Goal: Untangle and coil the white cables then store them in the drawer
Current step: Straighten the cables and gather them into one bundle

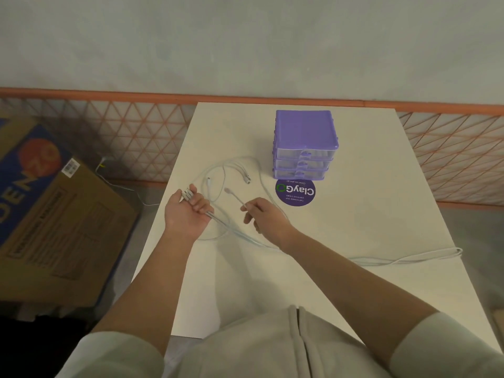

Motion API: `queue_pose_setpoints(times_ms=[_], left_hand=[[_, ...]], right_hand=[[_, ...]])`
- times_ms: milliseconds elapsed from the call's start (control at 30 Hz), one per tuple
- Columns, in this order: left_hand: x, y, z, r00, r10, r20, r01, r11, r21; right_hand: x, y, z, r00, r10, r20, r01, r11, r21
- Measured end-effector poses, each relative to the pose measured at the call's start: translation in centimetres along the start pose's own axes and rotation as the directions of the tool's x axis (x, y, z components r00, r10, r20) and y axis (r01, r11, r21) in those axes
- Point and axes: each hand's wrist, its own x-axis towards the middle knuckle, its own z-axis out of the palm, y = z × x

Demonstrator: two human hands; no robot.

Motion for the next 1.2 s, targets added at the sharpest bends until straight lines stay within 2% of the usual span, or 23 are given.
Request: queue_pose_setpoints(times_ms=[67,200,333,433,700,900,1100,1200], left_hand=[[0.1,0.0,0.3,1.0,-0.028,-0.009,0.028,1.0,0.005],[-0.3,0.1,1.6,0.999,-0.05,-0.005,0.05,0.994,0.095],[-0.7,0.2,2.5,0.998,-0.06,0.017,0.055,0.977,0.208],[-0.7,0.0,2.8,0.998,-0.057,0.034,0.049,0.978,0.204],[-0.5,-0.6,3.7,0.999,0.038,0.026,-0.044,0.945,0.325],[0.1,0.2,3.8,0.998,0.065,-0.006,-0.061,0.963,0.263],[0.3,0.0,3.8,1.0,0.025,0.015,-0.028,0.953,0.302],[0.1,-0.4,4.1,0.998,0.03,0.064,-0.038,0.991,0.13]], right_hand=[[-0.4,-1.0,1.0,0.998,-0.064,0.019,0.064,0.998,0.029],[-1.0,-2.0,2.2,0.981,-0.181,0.073,0.184,0.982,-0.041],[-0.8,-2.0,2.6,0.982,-0.18,0.065,0.188,0.972,-0.142],[-0.5,-2.0,2.7,0.987,-0.159,0.011,0.157,0.962,-0.222],[-0.8,-2.4,2.4,0.988,-0.151,-0.008,0.136,0.913,-0.384],[-0.4,-1.3,1.3,0.973,-0.233,0.006,0.182,0.743,-0.644],[-0.2,-0.2,1.1,0.97,-0.241,-0.032,0.18,0.8,-0.572],[-0.2,0.1,1.0,0.994,-0.112,0.004,0.103,0.895,-0.433]])
